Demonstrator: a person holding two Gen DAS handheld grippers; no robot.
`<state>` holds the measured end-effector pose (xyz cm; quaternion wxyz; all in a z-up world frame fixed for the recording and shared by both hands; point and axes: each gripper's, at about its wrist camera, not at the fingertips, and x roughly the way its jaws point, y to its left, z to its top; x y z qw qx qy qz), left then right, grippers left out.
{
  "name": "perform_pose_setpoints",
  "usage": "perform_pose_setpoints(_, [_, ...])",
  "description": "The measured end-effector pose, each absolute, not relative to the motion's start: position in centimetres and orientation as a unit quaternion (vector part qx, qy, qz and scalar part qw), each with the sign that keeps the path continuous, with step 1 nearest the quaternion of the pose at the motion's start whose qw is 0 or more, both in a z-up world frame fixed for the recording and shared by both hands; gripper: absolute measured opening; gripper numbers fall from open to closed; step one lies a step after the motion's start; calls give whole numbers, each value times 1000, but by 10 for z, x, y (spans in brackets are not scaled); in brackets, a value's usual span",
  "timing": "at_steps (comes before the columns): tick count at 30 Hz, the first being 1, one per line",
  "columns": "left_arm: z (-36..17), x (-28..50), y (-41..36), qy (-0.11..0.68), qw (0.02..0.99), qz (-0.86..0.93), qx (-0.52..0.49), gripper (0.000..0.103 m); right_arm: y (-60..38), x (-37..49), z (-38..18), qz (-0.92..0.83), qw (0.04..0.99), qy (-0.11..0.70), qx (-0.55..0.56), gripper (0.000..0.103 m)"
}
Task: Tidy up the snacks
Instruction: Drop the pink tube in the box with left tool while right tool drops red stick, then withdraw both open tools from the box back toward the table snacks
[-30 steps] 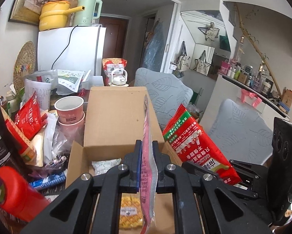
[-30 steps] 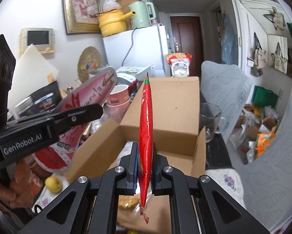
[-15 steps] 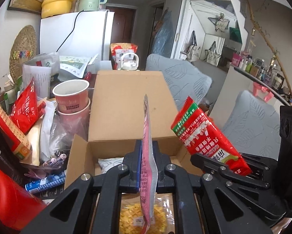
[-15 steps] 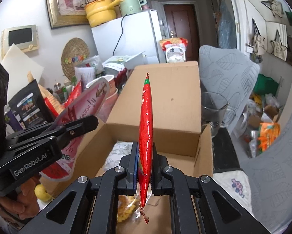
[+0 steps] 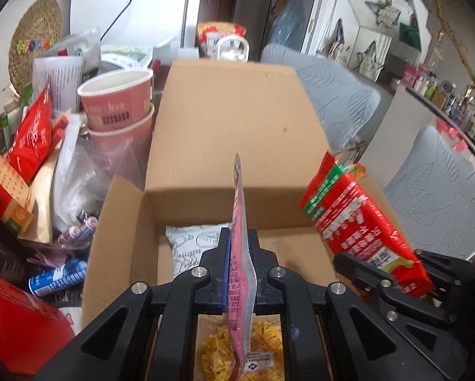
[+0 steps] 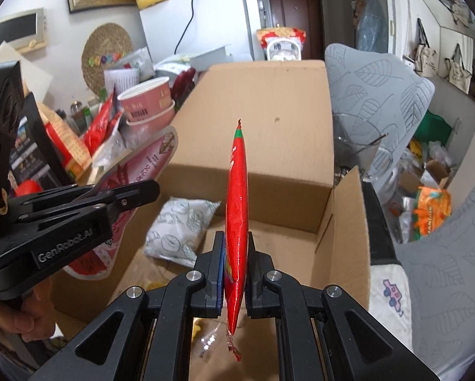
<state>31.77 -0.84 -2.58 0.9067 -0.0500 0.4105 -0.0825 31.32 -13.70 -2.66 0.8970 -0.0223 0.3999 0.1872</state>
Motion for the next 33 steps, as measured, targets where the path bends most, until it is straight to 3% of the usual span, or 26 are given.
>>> perform_pose_setpoints(12, [-68, 340, -13, 491, 870, -40, -26, 9, -133, 317, -38, 160, 892, 418, -58, 11])
perform_pose_setpoints(16, [-72, 339, -13, 498, 867, -26, -21, 10, -134, 319, -39, 154, 892, 422, -56, 16])
perform_pose_setpoints(18, [-73, 339, -15, 498, 867, -19, -12, 12, -135, 319, -39, 151, 892, 423, -56, 23])
perform_pose_setpoints(20, [-74, 339, -18, 498, 867, -17, -8, 18, -134, 319, -39, 149, 892, 422, -56, 29])
perform_pose_setpoints(22, [-73, 337, -19, 497, 868, -15, -7, 37, -134, 317, -37, 147, 893, 422, -57, 33])
perform_pose_setpoints(25, [-68, 336, -24, 494, 869, -25, -7, 57, -134, 313, -34, 138, 897, 414, -66, 37])
perform_pose_setpoints(26, [-66, 335, -25, 494, 869, -27, -7, 59, -134, 312, -32, 135, 899, 411, -69, 38])
perform_pose_setpoints(28, [-63, 332, -24, 487, 873, -26, -8, 64, -134, 309, -28, 129, 903, 403, -75, 50])
perform_pose_setpoints(33, [-51, 325, -21, 475, 879, -30, -16, 64, -134, 304, -19, 130, 908, 390, -78, 50])
